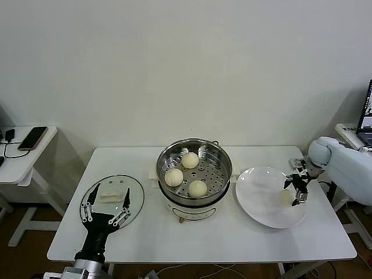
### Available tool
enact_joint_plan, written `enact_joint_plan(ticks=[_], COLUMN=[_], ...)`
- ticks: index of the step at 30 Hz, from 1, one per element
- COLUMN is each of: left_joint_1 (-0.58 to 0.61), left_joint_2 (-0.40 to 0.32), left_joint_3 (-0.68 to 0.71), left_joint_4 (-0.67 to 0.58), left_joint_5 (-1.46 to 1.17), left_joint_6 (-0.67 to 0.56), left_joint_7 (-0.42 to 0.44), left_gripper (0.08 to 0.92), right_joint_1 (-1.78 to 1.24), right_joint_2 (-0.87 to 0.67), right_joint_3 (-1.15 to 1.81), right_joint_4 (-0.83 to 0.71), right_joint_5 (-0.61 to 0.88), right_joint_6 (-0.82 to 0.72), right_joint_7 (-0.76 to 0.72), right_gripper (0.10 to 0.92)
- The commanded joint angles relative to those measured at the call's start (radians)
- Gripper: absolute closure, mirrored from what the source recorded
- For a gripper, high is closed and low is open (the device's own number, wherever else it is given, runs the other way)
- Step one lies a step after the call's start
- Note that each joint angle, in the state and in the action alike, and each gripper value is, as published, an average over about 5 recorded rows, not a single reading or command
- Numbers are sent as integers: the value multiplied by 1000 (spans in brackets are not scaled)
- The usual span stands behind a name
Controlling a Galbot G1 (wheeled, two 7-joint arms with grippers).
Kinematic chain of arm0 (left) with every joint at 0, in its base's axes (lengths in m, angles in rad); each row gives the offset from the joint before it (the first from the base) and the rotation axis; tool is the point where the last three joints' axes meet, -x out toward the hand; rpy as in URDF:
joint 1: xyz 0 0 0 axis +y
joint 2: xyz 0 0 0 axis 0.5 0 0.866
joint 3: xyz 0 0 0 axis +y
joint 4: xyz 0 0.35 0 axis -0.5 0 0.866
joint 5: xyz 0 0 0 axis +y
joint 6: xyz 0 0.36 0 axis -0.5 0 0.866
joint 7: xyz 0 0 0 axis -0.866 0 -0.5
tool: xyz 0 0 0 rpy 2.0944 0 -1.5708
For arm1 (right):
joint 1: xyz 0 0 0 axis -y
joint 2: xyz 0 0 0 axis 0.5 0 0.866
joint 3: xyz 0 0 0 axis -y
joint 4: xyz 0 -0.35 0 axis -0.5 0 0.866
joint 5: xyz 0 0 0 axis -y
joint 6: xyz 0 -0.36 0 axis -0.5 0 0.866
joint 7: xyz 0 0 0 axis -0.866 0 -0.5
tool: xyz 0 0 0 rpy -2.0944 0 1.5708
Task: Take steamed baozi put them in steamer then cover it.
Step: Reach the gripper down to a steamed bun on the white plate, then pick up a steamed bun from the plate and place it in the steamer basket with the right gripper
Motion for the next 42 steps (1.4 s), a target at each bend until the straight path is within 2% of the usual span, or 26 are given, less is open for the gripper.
enact_joint_plan(ticks=[1, 5, 9, 13, 18, 23, 29, 42], left_joint_1=[2, 2, 3, 4, 4, 2, -17, -44], left_joint_2=[1, 3, 2, 2, 3, 2, -8, -10], left_joint_3=[-4, -7, -7, -9, -7, -1, 10, 20], left_joint_4=[2, 0, -7, -16, -24, -27, -17, -15], left_joint_5=[1, 1, 1, 1, 1, 2, 2, 3], left_joint_6=[-5, -5, -2, 3, 6, 5, 14, 34], left_joint_7=[-1, -2, -2, -2, -3, -4, -13, -29], left_gripper=[177, 177, 177, 177, 177, 177, 177, 177], right_joint_1=[-7, 6, 42, 137, 344, 584, 712, 657], right_joint_2=[16, 13, -1, -19, -11, 54, 163, 386], right_joint_3=[0, -11, -36, -90, -237, -389, -455, -482], right_joint_4=[-15, -3, 29, 83, 165, 282, 419, 373], right_joint_5=[-25, -29, -16, 25, 144, 312, 505, 573], right_joint_6=[0, 0, -2, -5, -20, -94, -202, -255], right_joint_7=[5, 0, -9, -43, -134, -200, -174, -60], right_gripper=[262, 354, 386, 389, 389, 386, 388, 389])
